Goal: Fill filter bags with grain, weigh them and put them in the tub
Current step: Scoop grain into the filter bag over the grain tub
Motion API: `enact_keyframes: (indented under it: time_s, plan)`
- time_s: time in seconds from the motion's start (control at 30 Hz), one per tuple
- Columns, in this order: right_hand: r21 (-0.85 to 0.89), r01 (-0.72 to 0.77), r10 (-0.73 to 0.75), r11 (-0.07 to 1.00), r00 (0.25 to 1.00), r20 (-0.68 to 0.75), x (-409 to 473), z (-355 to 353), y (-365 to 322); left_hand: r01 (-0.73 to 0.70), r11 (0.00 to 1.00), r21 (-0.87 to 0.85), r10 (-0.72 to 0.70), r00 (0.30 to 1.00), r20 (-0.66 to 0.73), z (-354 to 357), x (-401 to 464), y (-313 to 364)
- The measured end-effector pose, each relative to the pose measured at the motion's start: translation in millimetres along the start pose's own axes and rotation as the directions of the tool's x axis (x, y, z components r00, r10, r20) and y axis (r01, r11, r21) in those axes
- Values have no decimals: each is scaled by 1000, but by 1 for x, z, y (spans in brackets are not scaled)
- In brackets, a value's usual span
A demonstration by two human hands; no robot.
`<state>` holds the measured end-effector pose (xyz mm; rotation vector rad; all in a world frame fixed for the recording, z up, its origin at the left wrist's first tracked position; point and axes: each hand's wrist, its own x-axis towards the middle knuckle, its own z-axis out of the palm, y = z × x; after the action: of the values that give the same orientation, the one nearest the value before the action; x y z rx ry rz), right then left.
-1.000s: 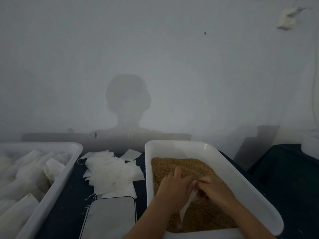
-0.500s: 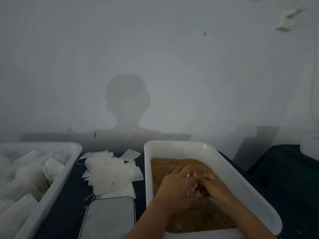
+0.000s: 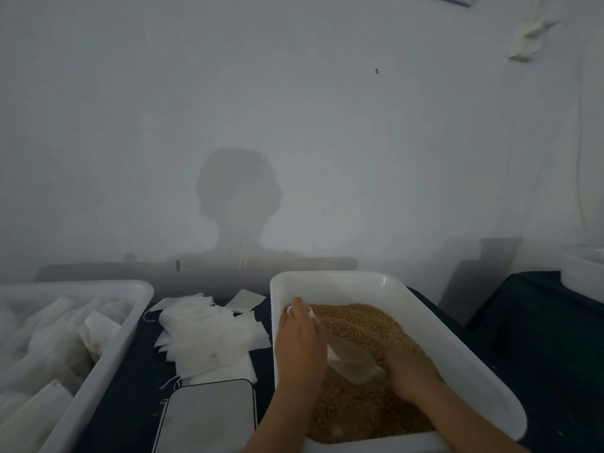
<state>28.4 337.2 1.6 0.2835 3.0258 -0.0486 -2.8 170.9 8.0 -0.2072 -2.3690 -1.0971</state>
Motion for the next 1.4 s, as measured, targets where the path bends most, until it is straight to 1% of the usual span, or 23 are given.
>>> enact_keyframes:
  time_s: [0.1, 0.17, 0.2, 0.27, 0.33, 0.4, 0.47, 0.53, 0.63, 0.77, 0.9, 1.0, 1.07, 1.13, 1.27, 1.33, 1.4]
  plan:
    - [19, 16, -15, 1000, 999, -38, -3, -13, 1, 23, 999, -24, -25, 996, -91, -5, 3, 1]
    - [20, -7, 8, 1000, 999, -46, -7, -33, 8, 13, 1000, -22, -15, 994, -106, -7, 3, 0]
    - [-21, -24, 23, 999, 999, -44, -11, -46, 13, 11, 1000, -12, -12, 996, -89, -7, 3, 0]
    - [-177, -75, 66, 981, 996, -56, -25, -73, 21, -4, 1000, 25, 5, 999, -35, -5, 2, -2]
    - [-301, -127, 99, 945, 989, -106, -33, -87, 26, -43, 998, 51, 42, 999, 21, -3, 3, -3]
    - [-371, -147, 116, 917, 988, -104, -40, -90, 26, -94, 993, 69, 89, 993, 73, 0, 2, -5]
    - [-382, -155, 142, 911, 988, -63, -40, -85, 22, -138, 987, 84, 128, 985, 115, 2, 1, -6]
    - [-346, -151, 155, 926, 988, -18, -38, -79, 14, -167, 981, 98, 153, 978, 139, 4, 1, -7]
    - [-301, -84, 90, 950, 996, 6, -28, -70, 2, -202, 970, 134, 180, 970, 163, 5, 1, -9]
    - [-131, -79, 81, 988, 997, 12, -13, -48, 4, -240, 958, 158, 199, 951, 236, 5, 1, -8]
    - [-57, -51, 49, 997, 998, -34, -13, -27, 17, -265, 948, 174, 208, 934, 290, 6, 1, -8]
    - [26, 9, -7, 1000, 996, -85, -20, -26, 27, -284, 940, 188, 214, 921, 325, 9, 1, -10]
    - [59, 58, -49, 997, 990, -136, -29, -33, 32, -305, 935, 180, 225, 904, 363, 11, 2, -11]
    - [92, 87, -70, 992, 982, -174, -36, -45, 40, -340, 926, 165, 245, 873, 422, 13, 3, -12]
    - [197, 161, -131, 967, 979, -158, -51, -75, 56, -401, 902, 159, 277, 821, 500, 17, 3, -14]
    - [175, 173, -153, 969, 981, -120, -58, -89, 62, -414, 899, 140, 292, 807, 513, 19, 4, -14]
    - [116, 180, -169, 977, 980, -101, -59, -98, 67, -421, 900, 110, 311, 800, 513, 19, 5, -12]
